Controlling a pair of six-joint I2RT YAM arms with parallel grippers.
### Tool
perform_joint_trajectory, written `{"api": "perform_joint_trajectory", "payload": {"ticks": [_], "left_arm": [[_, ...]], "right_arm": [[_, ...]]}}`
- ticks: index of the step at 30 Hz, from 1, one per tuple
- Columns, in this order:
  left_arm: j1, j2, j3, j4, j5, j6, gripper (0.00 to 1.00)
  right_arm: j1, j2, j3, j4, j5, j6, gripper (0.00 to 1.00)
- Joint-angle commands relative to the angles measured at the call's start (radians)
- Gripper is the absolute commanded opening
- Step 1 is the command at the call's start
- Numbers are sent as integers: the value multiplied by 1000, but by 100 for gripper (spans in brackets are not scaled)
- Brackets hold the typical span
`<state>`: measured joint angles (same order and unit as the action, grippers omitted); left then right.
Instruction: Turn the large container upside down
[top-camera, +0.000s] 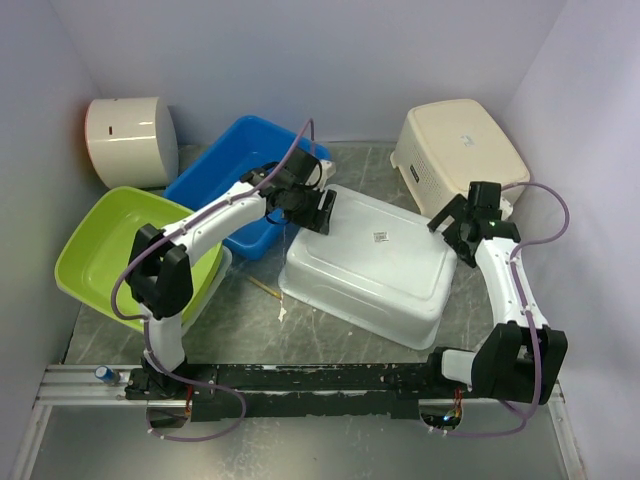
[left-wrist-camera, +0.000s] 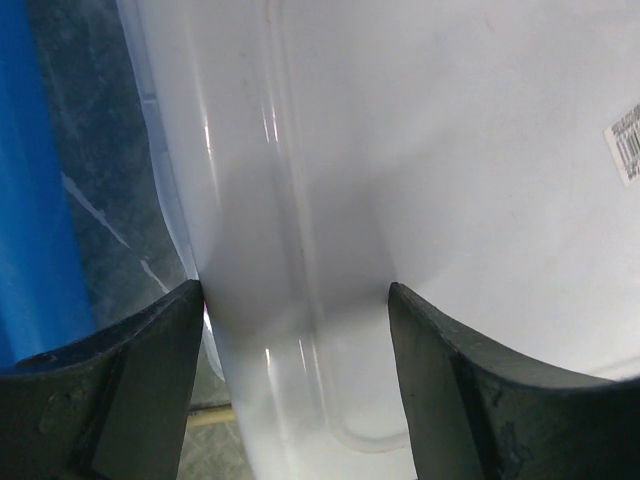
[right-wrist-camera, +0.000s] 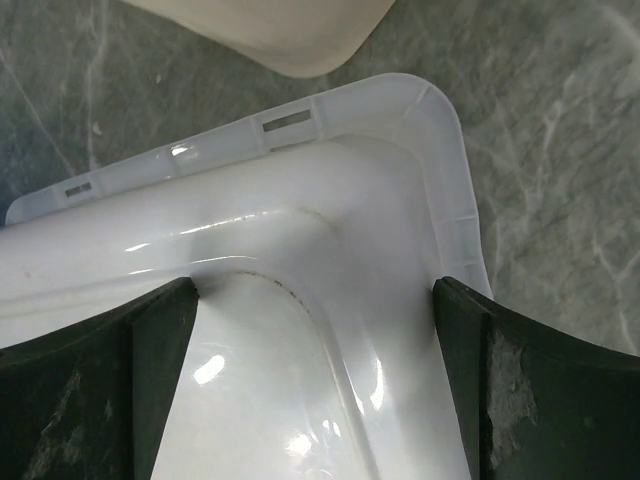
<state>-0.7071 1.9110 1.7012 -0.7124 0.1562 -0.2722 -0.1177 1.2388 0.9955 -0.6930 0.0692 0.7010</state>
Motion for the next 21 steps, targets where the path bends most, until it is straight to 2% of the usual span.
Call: {"api": "perform_joint_trajectory", "payload": {"ticks": [1, 7, 15, 21], "left_arm": [[-196, 1, -57, 97, 402, -108, 77], [-211, -37, -66, 77, 415, -111, 77], [-245, -25, -78, 116, 518, -118, 76], [-277, -23, -81, 201, 544, -158, 75]], "right_arm": [[44, 31, 34, 33, -174, 71, 100], [44, 17, 47, -1, -99, 45, 100], [38, 36, 106, -85, 24, 28, 100], [36, 23, 132, -103, 32, 8, 100]]}}
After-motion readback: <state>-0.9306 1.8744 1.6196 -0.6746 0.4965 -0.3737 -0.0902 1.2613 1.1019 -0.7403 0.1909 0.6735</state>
